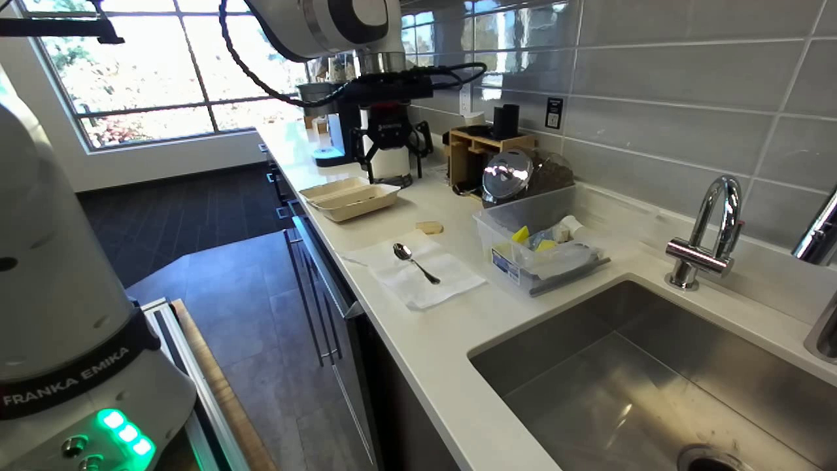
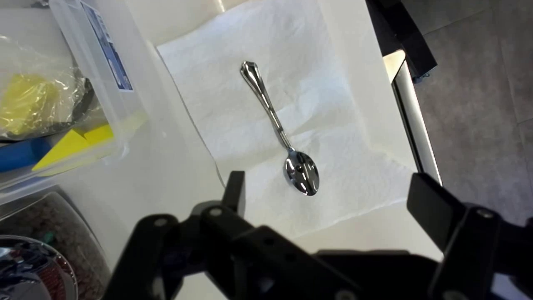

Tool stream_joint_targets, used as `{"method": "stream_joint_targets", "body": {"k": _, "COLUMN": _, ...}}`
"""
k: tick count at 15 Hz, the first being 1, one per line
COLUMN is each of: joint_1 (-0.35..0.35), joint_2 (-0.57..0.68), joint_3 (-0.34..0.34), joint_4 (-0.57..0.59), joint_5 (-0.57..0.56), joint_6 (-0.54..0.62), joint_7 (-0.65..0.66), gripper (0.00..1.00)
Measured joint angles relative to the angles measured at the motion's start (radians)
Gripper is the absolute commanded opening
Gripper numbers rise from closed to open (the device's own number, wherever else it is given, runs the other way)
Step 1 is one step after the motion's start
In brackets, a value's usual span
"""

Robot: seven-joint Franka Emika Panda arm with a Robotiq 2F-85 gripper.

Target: Pick up the spoon and scoop some of the contents from the bowl

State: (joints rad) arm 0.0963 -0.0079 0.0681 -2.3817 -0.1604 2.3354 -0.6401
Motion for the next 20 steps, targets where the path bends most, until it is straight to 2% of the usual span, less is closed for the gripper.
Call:
{"method": "stream_joint_targets", "body": {"k": 8, "joint_1": 0.001, "joint_2": -0.012, "joint_3": 0.004, "joint_4": 0.002, "joint_5": 0.0, "joint_6": 0.0, "joint_7": -0.006, "gripper": 1.0}}
{"method": "stream_joint_targets", "body": {"k": 12, "joint_1": -0.003, "joint_2": 0.025, "joint_3": 0.002, "joint_4": -0.017, "joint_5": 0.01, "joint_6": 0.072, "joint_7": -0.072, "gripper": 1.0}}
{"method": "stream_joint_targets", "body": {"k": 14, "joint_1": -0.014, "joint_2": 0.063, "joint_3": 0.001, "joint_4": -0.038, "joint_5": 0.068, "joint_6": 0.141, "joint_7": -0.174, "gripper": 1.0}}
{"method": "stream_joint_targets", "body": {"k": 16, "joint_1": -0.028, "joint_2": 0.108, "joint_3": 0.005, "joint_4": -0.051, "joint_5": 0.174, "joint_6": 0.194, "joint_7": -0.318, "gripper": 1.0}}
{"method": "stream_joint_targets", "body": {"k": 20, "joint_1": -0.079, "joint_2": 0.195, "joint_3": 0.039, "joint_4": -0.052, "joint_5": 0.361, "joint_6": 0.245, "joint_7": -0.605, "gripper": 1.0}}
